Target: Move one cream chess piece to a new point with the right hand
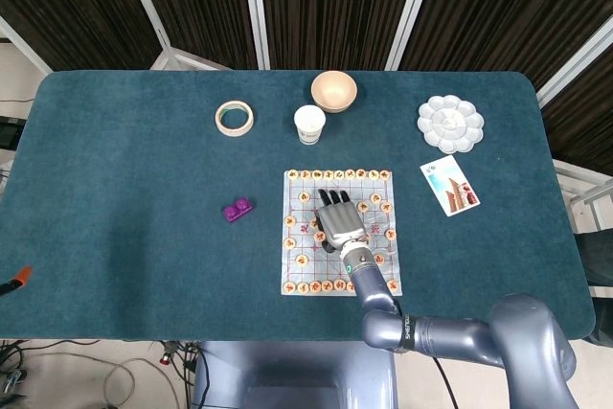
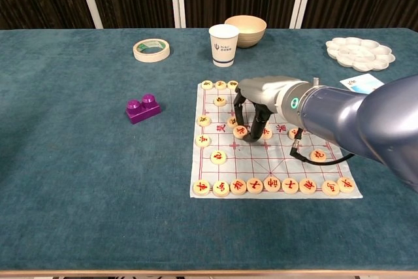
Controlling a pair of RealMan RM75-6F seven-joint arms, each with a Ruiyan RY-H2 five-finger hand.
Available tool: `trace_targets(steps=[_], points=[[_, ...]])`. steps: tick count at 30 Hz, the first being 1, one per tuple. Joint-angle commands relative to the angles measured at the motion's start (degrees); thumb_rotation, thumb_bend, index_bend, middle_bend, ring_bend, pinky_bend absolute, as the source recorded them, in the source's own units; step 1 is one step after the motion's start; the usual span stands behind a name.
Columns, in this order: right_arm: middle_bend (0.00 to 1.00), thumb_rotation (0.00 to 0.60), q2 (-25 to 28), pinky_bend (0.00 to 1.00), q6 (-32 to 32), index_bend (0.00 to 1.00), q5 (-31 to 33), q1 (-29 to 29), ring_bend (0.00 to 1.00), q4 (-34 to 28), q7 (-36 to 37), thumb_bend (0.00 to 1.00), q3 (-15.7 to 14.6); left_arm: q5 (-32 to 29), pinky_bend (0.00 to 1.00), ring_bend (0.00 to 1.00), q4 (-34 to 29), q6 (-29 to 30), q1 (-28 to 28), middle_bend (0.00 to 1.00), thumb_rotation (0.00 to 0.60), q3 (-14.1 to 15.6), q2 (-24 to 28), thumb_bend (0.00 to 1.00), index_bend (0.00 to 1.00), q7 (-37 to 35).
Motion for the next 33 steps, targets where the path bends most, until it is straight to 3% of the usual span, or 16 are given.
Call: trace_targets(steps=[1, 33], points=[[0.0, 0.6, -0.11, 0.09, 0.05, 0.5, 0.17, 0.1, 0.0, 0.07, -0.1, 0.38, 0.04, -0.01, 0.0, 0.0, 0.0, 0.0, -0.01, 0.0, 0.6, 0.0, -0.01, 0.0, 0.11, 0.02], [0.0, 0.6, -0.13, 0.09, 0.57, 0.45, 1.66, 0.82, 0.0, -0.31, -1.27, 0.38, 0.33, -0.25, 0.0, 0.0, 0.07, -0.22, -0.09, 0.0, 0.6, -0.06, 0.05, 0.0, 0.11, -0.18]])
